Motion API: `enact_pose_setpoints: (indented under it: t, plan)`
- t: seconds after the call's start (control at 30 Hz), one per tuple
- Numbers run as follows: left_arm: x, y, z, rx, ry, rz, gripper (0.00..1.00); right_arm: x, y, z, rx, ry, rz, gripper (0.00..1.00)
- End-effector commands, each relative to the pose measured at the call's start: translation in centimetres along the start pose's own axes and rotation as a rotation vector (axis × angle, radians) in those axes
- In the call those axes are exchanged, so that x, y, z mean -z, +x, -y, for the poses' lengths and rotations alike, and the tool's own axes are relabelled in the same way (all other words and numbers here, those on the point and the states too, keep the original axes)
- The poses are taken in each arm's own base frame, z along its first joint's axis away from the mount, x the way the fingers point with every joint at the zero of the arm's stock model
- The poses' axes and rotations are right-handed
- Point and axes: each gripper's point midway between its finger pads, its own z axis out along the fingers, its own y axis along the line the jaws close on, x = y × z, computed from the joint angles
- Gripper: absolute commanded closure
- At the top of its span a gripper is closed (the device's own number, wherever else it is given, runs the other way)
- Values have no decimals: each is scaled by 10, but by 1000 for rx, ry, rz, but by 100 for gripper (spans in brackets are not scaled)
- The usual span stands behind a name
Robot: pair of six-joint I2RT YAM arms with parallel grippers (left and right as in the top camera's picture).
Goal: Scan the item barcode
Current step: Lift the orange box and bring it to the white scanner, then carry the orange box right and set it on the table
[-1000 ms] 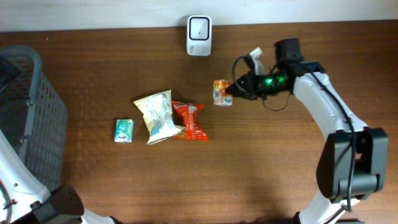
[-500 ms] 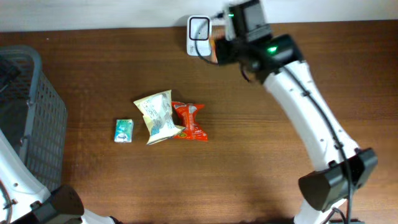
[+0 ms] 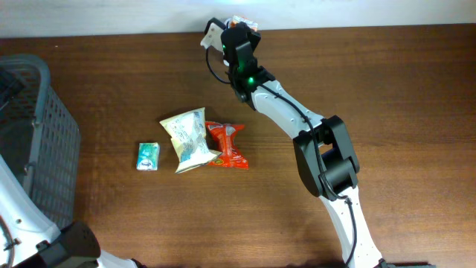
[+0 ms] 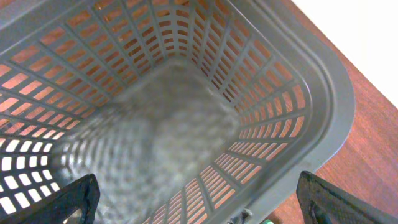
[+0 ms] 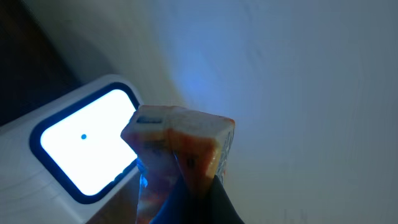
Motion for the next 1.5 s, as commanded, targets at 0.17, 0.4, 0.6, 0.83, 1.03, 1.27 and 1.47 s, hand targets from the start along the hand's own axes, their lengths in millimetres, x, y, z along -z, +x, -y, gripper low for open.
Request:
enact_pose_setpoints:
  t: [0.17,0.4,0.6,0.83,1.03,1.27,1.47]
  plan:
    - [4,-3,-1,14,3,12,1,-4,-5,-5,59,-44,61,96]
    - [4,-3,-1,14,3,12,1,-9,1,-19,75,-112,86,96]
    - [4,-3,-1,14,3,12,1,3,-5,15,-172,-76,71,96]
    - [4,-3,-1,14,3,12,1,130,-18,105,-614,-433,78,96]
    - [4,-3,-1,14,3,12,1,218,160,104,-1150,-517,-709,96]
    - [4,-3,-1,14,3,12,1,218,293,11,-1263,-614,-1142,96]
    - [4,-3,-1,14,3,12,1,223,335,-34,-1313,-621,-1221,23]
